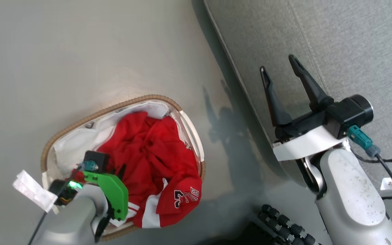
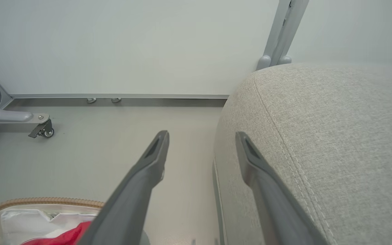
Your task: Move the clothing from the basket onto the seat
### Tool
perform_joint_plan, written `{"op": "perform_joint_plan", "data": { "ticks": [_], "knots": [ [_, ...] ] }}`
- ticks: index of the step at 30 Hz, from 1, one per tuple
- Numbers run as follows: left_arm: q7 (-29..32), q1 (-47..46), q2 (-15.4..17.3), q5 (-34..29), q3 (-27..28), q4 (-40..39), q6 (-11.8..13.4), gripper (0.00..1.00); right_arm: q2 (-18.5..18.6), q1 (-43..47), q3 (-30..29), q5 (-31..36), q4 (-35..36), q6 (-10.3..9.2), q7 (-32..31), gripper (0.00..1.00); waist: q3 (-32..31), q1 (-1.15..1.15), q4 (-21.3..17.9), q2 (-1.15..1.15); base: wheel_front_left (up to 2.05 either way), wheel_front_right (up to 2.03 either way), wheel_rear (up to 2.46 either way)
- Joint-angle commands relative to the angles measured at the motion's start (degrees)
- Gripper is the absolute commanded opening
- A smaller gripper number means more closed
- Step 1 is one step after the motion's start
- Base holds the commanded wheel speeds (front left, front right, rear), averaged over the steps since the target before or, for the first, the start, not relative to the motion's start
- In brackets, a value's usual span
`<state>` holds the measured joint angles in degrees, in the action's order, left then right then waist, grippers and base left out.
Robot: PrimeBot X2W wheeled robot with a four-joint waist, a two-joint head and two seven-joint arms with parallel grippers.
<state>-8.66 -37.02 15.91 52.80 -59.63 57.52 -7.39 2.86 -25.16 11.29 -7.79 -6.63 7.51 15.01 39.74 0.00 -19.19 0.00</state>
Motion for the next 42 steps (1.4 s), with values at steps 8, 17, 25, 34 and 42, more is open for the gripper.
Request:
{"op": "perform_joint_plan", "data": {
  "ticks": [8,17,25,34,42],
  "knots": [
    [-5.58,4.27,-2.96,3.30,-2.51,-0.81,-0.17,0.00,0.18,4.20,-2.04,2.09,-2.87,-0.04,0.26,1.00,-13.32,0.00,5.72,0.00,0.00,0.00,0.00],
    [-6.60,6.86,-3.53,-0.08,1.73,-6.67,-0.17,0.00,0.20,8.87,-3.97,2.97,-5.00,-0.04,0.26,1.00,-22.29,0.00,9.69,0.00,0.00,0.00,0.00],
    [-6.57,11.83,-4.26,-8.76,10.86,-14.09,-0.17,0.00,0.19,13.04,-5.04,3.54,-6.48,-0.04,0.26,1.00,-28.73,0.00,11.44,0.00,0.00,0.00,0.00],
    [-6.59,16.27,-6.34,-16.91,20.36,-25.07,-0.17,0.00,0.48,17.48,-5.08,3.69,-7.53,-0.04,0.26,1.00,-34.77,0.00,12.20,0.00,0.00,0.00,0.00],
    [-6.59,17.66,-7.98,-21.68,24.64,-34.49,-0.17,0.00,1.19,21.31,-3.88,3.09,-8.93,-0.04,0.26,1.00,-37.99,0.00,13.23,0.00,0.00,0.00,0.00]
  ]
}}
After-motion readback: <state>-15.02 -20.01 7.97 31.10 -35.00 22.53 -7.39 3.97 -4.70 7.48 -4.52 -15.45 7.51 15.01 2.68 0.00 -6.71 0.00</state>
